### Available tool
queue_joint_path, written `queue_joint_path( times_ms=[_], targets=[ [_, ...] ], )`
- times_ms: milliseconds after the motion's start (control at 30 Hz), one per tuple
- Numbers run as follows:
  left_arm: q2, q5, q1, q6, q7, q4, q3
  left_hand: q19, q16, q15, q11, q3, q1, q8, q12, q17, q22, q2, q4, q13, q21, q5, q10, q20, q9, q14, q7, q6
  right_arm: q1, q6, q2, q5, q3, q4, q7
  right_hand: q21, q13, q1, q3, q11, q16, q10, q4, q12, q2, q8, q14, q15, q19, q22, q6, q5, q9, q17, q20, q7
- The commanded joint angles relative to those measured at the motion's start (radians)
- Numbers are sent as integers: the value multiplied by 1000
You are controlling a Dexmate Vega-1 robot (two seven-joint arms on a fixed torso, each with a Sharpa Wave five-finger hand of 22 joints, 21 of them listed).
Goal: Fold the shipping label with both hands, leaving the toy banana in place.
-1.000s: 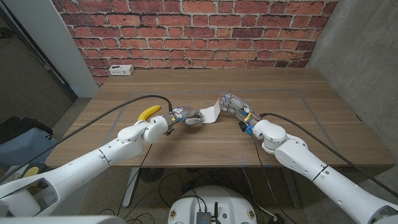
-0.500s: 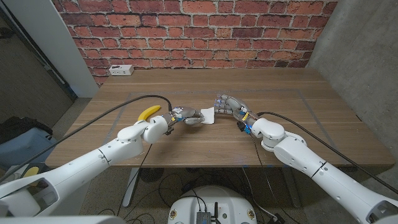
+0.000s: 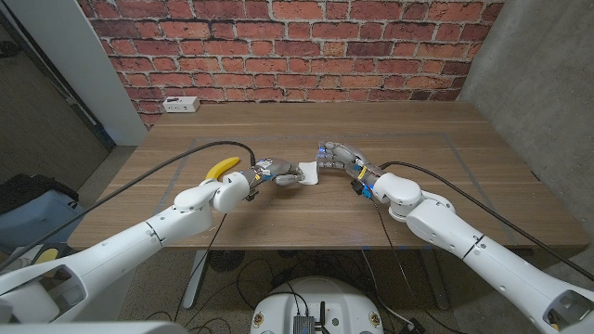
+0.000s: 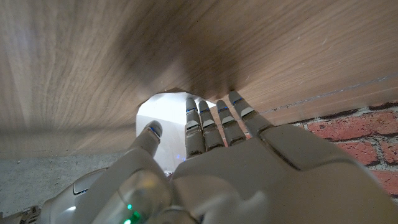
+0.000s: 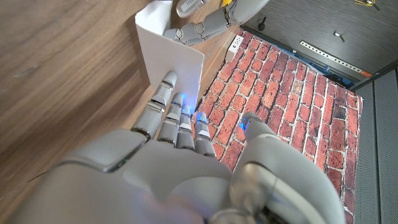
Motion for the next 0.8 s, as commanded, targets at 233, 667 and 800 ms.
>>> queue_joint_path(
  times_ms=[233, 667, 800],
  targets=[
    [-4, -10, -12, -11, -8, 23, 4, 10, 0, -38, 3, 7, -2, 0, 1, -1, 4, -4, 1, 2, -5, 4, 0, 0, 1, -4, -1, -5, 62, -33, 8, -36, -41, 33, 65, 6, -1, -5, 4, -1, 8, 54, -6, 10, -4, 10, 15, 9, 13, 5, 49, -1, -1, 1, 10, 32],
    [-9, -17, -23, -26, -10, 45, 11, 11, 0, -41, -1, 6, -4, -1, 0, -1, 4, -7, 1, 2, -7, 3, -5, -3, 1, -7, 0, -11, 134, -101, -6, -94, -87, 29, 123, -5, -1, -49, -14, 8, -2, 45, 22, -12, -7, -3, -18, 14, -24, 5, 62, -4, 0, 7, 9, 28],
    [-12, -20, -27, -28, -12, 51, 14, 12, 0, -41, 0, 5, -5, 0, 0, -1, 4, -8, 1, 2, -8, 3, -8, -5, 1, -8, 0, -11, 138, -108, -6, -99, -88, 28, 125, -5, -1, -56, -15, 3, -3, 41, 26, -18, -7, -9, -24, 9, -33, 5, 56, -3, -1, 7, 2, 22]
  ],
)
